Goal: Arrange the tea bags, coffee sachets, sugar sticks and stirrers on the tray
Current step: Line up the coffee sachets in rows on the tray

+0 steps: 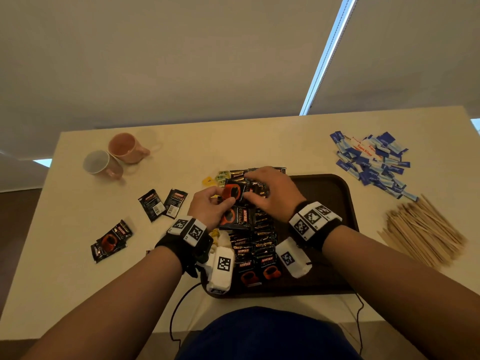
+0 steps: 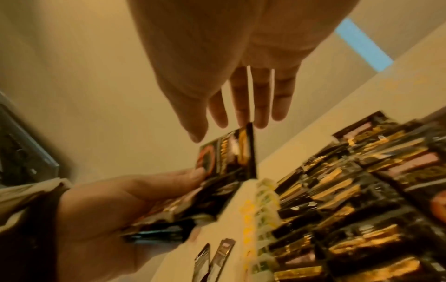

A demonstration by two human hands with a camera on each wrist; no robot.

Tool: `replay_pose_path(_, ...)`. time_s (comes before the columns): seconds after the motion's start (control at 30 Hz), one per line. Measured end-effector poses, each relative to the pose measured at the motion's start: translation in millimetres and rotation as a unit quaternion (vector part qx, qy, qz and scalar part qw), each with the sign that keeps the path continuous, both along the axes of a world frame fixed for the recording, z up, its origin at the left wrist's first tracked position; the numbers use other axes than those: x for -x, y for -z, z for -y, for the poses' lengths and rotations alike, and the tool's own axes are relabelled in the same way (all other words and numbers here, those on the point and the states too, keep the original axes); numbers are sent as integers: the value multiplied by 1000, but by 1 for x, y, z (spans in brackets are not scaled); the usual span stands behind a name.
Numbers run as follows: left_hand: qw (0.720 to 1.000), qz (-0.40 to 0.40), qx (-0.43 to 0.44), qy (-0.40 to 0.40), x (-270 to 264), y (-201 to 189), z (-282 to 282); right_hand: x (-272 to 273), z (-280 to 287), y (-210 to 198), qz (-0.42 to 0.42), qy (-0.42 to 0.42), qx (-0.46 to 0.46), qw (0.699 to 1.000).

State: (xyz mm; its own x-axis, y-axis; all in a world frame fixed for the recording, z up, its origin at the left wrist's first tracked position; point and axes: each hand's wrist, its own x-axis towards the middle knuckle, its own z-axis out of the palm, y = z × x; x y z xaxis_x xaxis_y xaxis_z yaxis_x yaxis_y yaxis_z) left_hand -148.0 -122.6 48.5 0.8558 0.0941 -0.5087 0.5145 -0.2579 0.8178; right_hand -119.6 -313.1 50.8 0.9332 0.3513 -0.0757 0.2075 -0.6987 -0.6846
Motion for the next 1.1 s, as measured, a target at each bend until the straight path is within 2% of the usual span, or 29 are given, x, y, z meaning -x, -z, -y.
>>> replay_pose_path(0.07, 1000, 5, 9, 13, 3, -4, 2, 3, -10, -3, -10, -13, 0, 1000)
replay_pose_path(0.17, 1000, 13, 19, 21, 8, -6, 1, 5, -11, -3, -46, 25, -33, 998)
replay_pose_path(0.3, 1000, 10, 28, 2, 12, -3, -2, 9, -1, 2, -173, 84, -70, 979)
replay_pose_path(0.37, 999, 1, 44, -22, 14, -1, -4, 12, 4, 7, -245, 129, -128, 952)
replay_pose_path(0.43, 998, -3, 52, -23, 15, 1, -4, 15, 4, 9, -292, 181, -220, 913)
replay_pose_path(0.53, 999, 2, 41, 2, 17, 2, -5, 13, 1, 1, -298, 230, -340, 862)
replay_pose_path(0.6, 999, 5, 40, -2, 16, 2, -8, 3, 3, -5, -279, 260, -367, 849)
replay_pose_path(0.63, 999, 5, 36, -8, 15, 3, -10, -6, 6, -4, -261, 268, -347, 860)
replay_pose_path(0.7, 999, 2, 32, -26, 13, 5, -15, -28, 13, 1, -206, 253, -237, 915)
replay_pose_path(0.77, 999, 1, 29, -40, 10, 8, -20, -50, 14, 8, -153, 182, -92, 967)
replay_pose_path(0.8, 999, 1, 23, -42, 9, 9, -23, -59, 10, 10, -141, 140, -31, 980)
replay_pose_path(0.87, 999, 0, 13, -45, 5, 12, -27, -72, 0, 16, -136, 70, 50, 987)
replay_pose_path(0.97, 998, -4, 9, -54, 1, 16, -30, -85, -17, 26, -128, -4, 133, 983)
replay_pose_path(1.1, 998, -7, 14, -61, -1, 18, -32, -100, -29, 41, -126, -15, 165, 978)
